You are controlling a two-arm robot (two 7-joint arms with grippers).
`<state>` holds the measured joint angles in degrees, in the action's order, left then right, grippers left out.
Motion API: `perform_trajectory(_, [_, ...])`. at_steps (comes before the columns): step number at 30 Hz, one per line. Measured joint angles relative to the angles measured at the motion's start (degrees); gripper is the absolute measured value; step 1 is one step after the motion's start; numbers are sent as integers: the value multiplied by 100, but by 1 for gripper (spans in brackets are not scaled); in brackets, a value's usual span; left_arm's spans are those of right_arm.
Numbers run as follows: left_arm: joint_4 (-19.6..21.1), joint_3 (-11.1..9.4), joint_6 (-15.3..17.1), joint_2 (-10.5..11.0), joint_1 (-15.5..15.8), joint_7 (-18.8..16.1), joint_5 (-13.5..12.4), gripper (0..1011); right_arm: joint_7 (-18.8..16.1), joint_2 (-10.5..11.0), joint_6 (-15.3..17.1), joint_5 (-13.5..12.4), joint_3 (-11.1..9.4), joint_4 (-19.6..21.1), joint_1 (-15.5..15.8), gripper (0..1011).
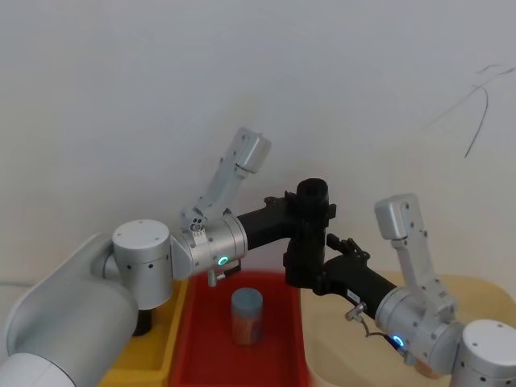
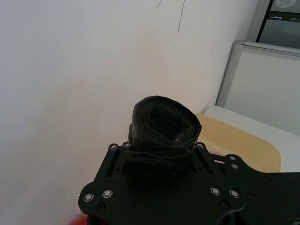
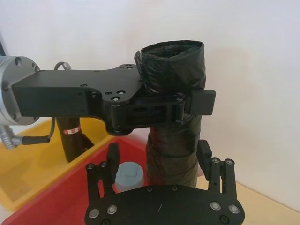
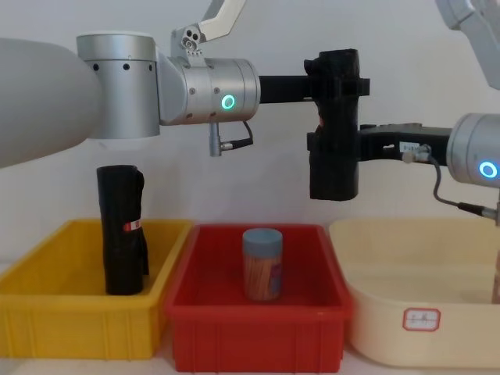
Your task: Pick up the garbage bag with the one hand and transfer it to the other hand.
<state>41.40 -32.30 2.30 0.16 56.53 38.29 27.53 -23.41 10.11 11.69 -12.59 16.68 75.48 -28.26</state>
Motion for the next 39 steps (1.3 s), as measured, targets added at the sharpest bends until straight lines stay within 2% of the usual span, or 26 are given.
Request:
perform_trajectory(14, [0,0,0,0,0,0,0,393,119,-78,-96,21,81,-381,-277,1000])
perform_trajectory(37, [0,0,0,0,0,0,0,393,250,-212,-53,51,286,-952,-619,1000])
perform_trajectory(39, [0,0,0,0,0,0,0,393,257,-220,-49,53,297,-978,-633,972])
